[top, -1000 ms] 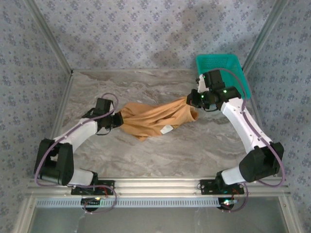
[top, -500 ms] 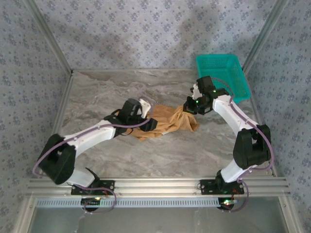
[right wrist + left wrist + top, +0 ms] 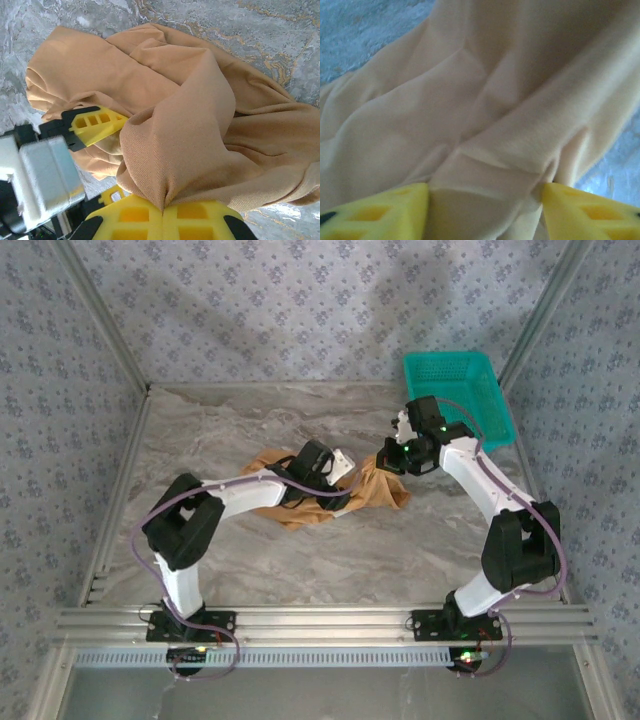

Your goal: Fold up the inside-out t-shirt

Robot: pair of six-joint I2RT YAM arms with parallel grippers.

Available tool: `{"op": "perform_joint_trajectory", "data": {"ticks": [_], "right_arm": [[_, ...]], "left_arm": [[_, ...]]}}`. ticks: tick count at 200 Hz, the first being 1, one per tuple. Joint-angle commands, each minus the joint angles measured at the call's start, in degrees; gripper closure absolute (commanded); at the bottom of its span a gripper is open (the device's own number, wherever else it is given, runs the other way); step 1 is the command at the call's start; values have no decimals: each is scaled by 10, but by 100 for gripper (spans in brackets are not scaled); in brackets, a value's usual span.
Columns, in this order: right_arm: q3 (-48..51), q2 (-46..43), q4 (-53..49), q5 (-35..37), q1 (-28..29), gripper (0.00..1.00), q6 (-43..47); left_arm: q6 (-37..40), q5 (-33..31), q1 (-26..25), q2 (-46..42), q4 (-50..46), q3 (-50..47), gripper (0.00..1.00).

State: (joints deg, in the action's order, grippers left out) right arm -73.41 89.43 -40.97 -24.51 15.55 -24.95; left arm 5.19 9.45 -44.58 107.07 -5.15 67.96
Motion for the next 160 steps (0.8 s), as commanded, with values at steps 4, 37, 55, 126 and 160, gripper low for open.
{"op": "perform_joint_trajectory", "data": {"ticks": [4, 37, 55, 126, 160], "right_arm": [[-4, -18, -14, -11, -4, 100, 12], [0, -17, -29, 17, -10, 100, 24], [-1, -4, -38, 52, -11, 100, 33], [-122, 166, -19, 112, -9, 100, 40], [-172, 205, -53, 143, 1, 77, 35]], "left_arm": [[12, -2, 16, 19, -35, 28, 80], [-19, -5, 45, -15, -102, 67, 100], [-39, -2, 53, -59, -116, 73, 100], [-139, 59, 79, -97, -46, 27, 100], [-178, 76, 104, -79, -32, 18, 100]]}}
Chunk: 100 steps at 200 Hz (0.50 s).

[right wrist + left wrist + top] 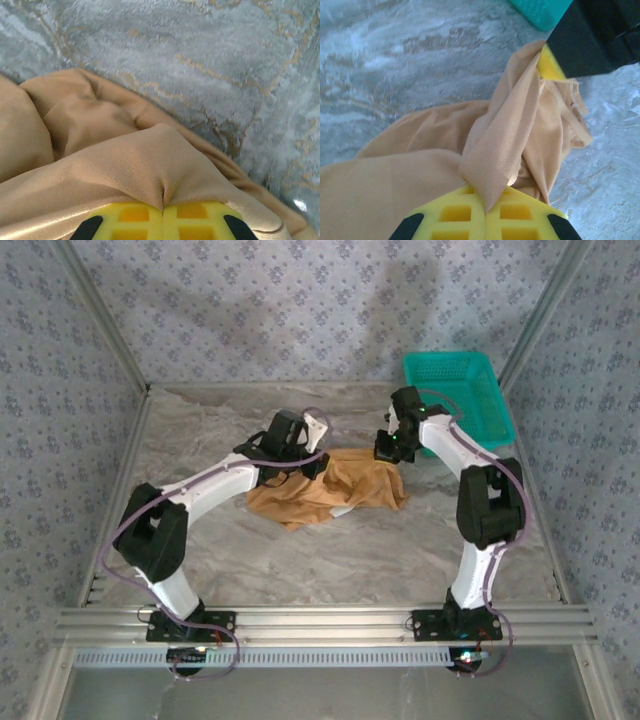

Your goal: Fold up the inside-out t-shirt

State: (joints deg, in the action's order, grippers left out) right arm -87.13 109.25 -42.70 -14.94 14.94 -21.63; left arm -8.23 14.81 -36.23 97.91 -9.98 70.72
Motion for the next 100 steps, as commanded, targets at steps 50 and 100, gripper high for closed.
{"op": "perform_joint_trajectory", "data": {"ticks": [50, 100], "right_arm": [[63, -110, -6, 83, 92, 72, -19], [77, -55, 94, -8, 170, 86, -64]], "left_arm": [[-67, 32, 28, 5, 15, -10, 100], [-70, 33, 29, 0, 7, -11, 100]]}}
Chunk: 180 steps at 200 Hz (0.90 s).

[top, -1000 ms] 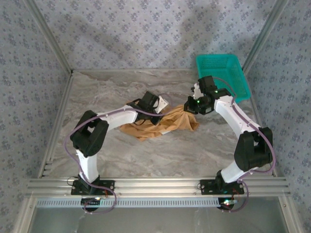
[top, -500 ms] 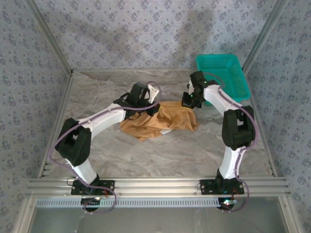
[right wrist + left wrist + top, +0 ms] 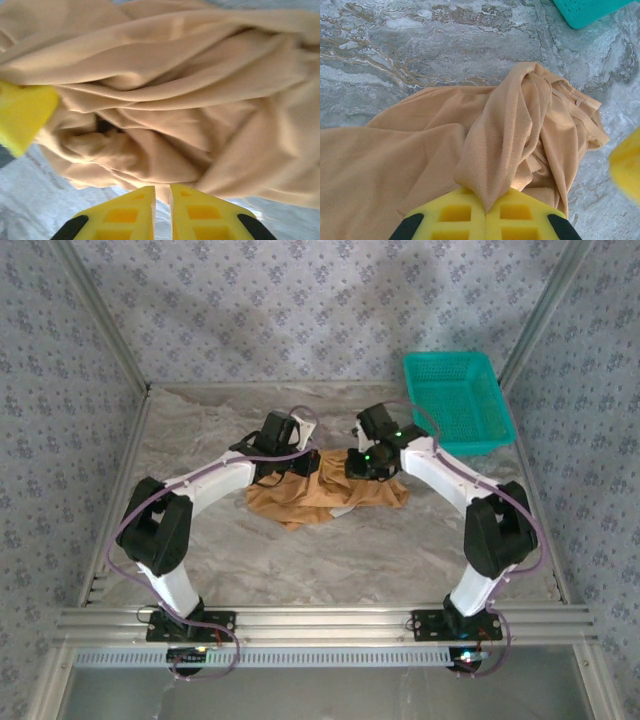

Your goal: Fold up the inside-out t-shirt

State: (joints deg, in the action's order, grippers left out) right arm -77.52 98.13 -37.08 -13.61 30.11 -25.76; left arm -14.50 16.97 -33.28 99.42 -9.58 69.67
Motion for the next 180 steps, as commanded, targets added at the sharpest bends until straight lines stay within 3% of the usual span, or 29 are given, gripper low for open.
{"op": "perform_joint_trajectory", "data": {"ticks": [1, 24, 41, 53, 78, 94, 131, 155, 180], "right_arm": [[-21, 60, 37, -21, 20, 86, -22], [-59, 116, 29, -6, 39, 84, -14], [-72, 138, 29, 21, 46, 62, -11], [-75, 148, 30, 37, 46, 54, -11], [-83, 161, 40, 72, 42, 53, -20], [-89, 165, 45, 90, 39, 59, -30], [-109, 149, 17, 113, 42, 100, -35], [-118, 114, -26, 93, 45, 100, -20], [-104, 48, -62, 16, 42, 100, -3]], "left_arm": [[-7, 11, -1, -16, 3, -1, 100], [-8, 7, 0, -24, 2, -6, 100], [-9, 7, 2, -30, 2, -11, 100], [-10, 8, 3, -33, 3, -15, 100], [-11, 10, 4, -38, 2, -19, 100], [-11, 11, 4, -41, -1, -19, 100], [-6, 8, 5, -49, -6, -23, 100], [-2, 4, 9, -46, -7, -20, 100], [2, 4, 17, -35, -7, -9, 100]]}}
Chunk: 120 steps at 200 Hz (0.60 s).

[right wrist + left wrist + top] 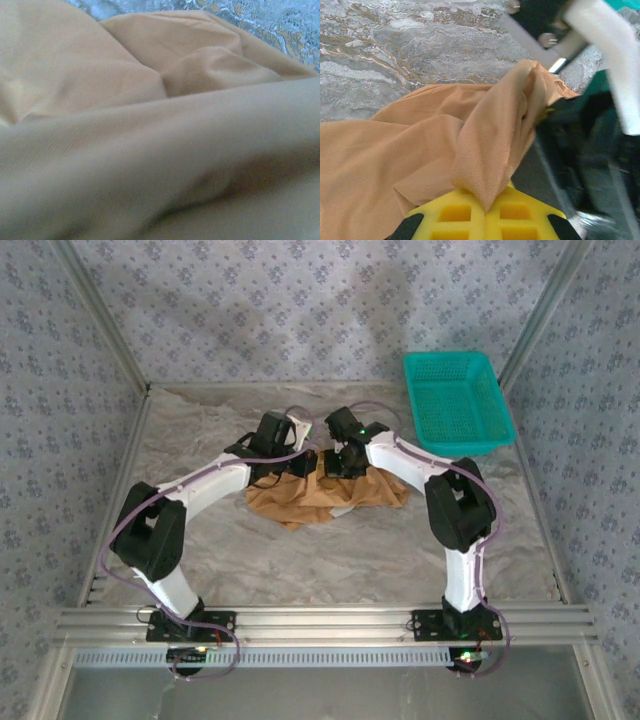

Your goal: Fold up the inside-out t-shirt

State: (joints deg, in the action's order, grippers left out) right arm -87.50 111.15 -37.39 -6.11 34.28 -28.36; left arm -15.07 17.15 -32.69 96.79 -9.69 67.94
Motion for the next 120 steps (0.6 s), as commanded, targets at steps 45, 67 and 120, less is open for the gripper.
{"op": "perform_joint_trajectory", "data": {"ticks": [45, 67, 120], "right_arm": [[76, -233, -36, -214, -42, 100, 24], [124, -274, 25, -302, -87, 100, 6], [197, -275, 113, -343, -153, 100, -38]], "left_arm": [[0, 13, 32, 16, 10, 18, 100], [-10, 18, 32, 30, 19, 17, 100], [-25, 4, 32, 28, 36, -13, 96]]}}
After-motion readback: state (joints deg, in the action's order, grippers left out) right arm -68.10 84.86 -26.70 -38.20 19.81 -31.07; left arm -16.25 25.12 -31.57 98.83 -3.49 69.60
